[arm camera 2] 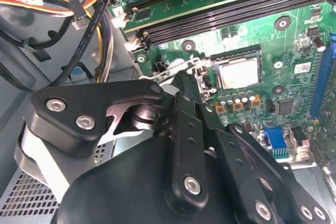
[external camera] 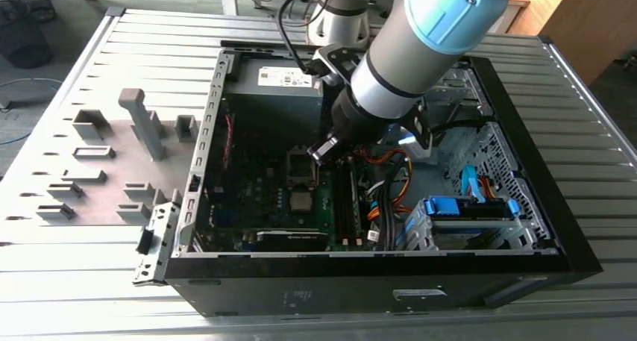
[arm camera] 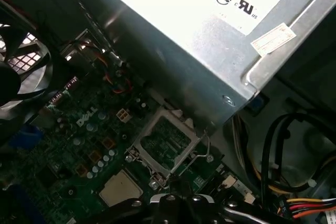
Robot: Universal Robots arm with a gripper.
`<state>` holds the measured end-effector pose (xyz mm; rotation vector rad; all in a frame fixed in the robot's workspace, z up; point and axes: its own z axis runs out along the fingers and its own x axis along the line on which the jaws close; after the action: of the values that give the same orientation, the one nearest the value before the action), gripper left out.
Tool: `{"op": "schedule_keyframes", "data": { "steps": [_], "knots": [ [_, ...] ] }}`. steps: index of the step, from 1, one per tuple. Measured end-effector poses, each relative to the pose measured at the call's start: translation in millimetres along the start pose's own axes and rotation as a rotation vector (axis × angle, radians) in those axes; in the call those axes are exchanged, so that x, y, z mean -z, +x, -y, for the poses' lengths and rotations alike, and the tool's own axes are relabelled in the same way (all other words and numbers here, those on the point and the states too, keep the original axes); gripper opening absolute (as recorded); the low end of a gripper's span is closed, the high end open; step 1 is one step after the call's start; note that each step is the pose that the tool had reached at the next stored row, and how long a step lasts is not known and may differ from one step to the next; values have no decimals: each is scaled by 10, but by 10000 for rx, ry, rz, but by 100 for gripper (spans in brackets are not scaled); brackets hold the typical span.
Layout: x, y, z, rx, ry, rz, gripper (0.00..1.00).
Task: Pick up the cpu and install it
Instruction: 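Close the cpu cover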
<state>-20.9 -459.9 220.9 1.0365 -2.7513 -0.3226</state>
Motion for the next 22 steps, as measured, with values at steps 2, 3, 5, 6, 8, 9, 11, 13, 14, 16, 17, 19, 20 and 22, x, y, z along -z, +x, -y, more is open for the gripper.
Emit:
{"op": "schedule_keyframes", "data": {
  "steps": [2, 3, 5, 6, 8, 9, 11, 13, 14, 16, 17, 19, 20, 22],
  "knots": [
    [-9, -2, 4, -6, 14, -11, 11],
    [-18, -9, 7, -8, 23, -20, 11],
    [-40, -33, 12, -12, 33, -29, 11],
    [-50, -50, 13, -13, 36, -31, 11],
    [-77, -96, -9, -16, 40, -34, 11],
    [-92, -122, -32, -15, 40, -32, 11],
    [-115, -164, -73, -14, 40, -34, 11],
    [-126, -179, -85, -13, 39, -32, 11],
    [-129, -181, -85, -12, 39, -33, 11],
    [-142, -188, -91, -15, 40, -34, 11],
    [-149, -195, -97, -16, 41, -35, 11],
    [-163, -211, -114, -14, 40, -34, 11],
    [-169, -217, -123, -15, 40, -34, 11],
    [-186, -228, -138, -14, 40, -34, 11]
  ]
}}
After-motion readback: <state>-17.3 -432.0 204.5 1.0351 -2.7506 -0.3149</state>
